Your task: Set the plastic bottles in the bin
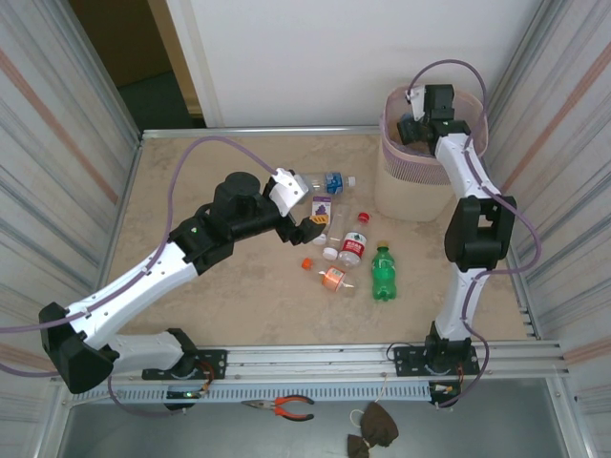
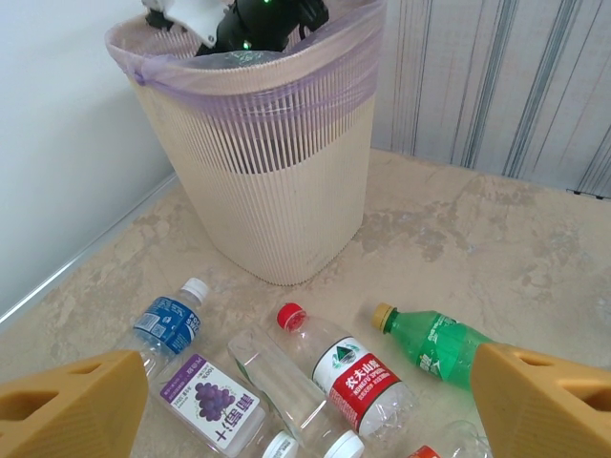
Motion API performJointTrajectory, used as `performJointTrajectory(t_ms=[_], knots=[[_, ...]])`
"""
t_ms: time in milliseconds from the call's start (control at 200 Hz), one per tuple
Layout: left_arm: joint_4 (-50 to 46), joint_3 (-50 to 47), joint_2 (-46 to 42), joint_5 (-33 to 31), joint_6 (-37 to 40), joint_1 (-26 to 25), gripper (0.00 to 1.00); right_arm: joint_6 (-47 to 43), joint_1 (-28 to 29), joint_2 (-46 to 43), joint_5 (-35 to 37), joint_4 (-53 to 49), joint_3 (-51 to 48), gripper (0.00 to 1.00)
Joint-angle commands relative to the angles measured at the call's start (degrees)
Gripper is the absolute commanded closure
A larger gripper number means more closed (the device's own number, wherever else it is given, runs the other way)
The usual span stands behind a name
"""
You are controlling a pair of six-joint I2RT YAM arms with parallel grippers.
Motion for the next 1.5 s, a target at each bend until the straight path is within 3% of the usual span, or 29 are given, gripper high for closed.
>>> performJointTrajectory(t_ms=[0, 396, 601, 902, 1047, 1277, 1493], knots=[[1.98, 0.23, -1.39, -0.02, -0.66, 0.49, 0.12, 3.28, -0.09, -6.10, -2.55, -1.37, 2.30, 0.15], [2.39, 1.44, 1.07, 0.65, -1.79, 0.56, 0.12, 8.63, -0.35, -16.75, -7.31, -0.43, -2.76, 0.15], [-1.81, 5.21, 5.10, -1.21, -3.08, 0.82, 0.13, 12.16, -0.27, -22.95, -9.01, 0.17, -7.07, 0.17], [-12.26, 13.71, 15.57, -3.64, -8.96, 3.40, 0.16, 15.44, -0.13, -34.52, -10.14, 0.18, -15.96, 0.18], [-17.77, 17.20, 21.39, -5.47, -15.37, 5.46, 0.17, 16.00, -0.15, -39.36, -10.79, -1.24, -19.23, 0.18], [-20.78, 20.28, 30.91, -8.26, -25.68, 7.86, 0.19, 16.06, 0.09, -45.55, -10.54, -3.80, -23.38, 0.19], [-23.79, 27.69, 40.97, -7.91, -28.76, 8.08, 0.20, 15.70, 0.12, -48.63, -10.27, -5.28, -25.47, 0.19]])
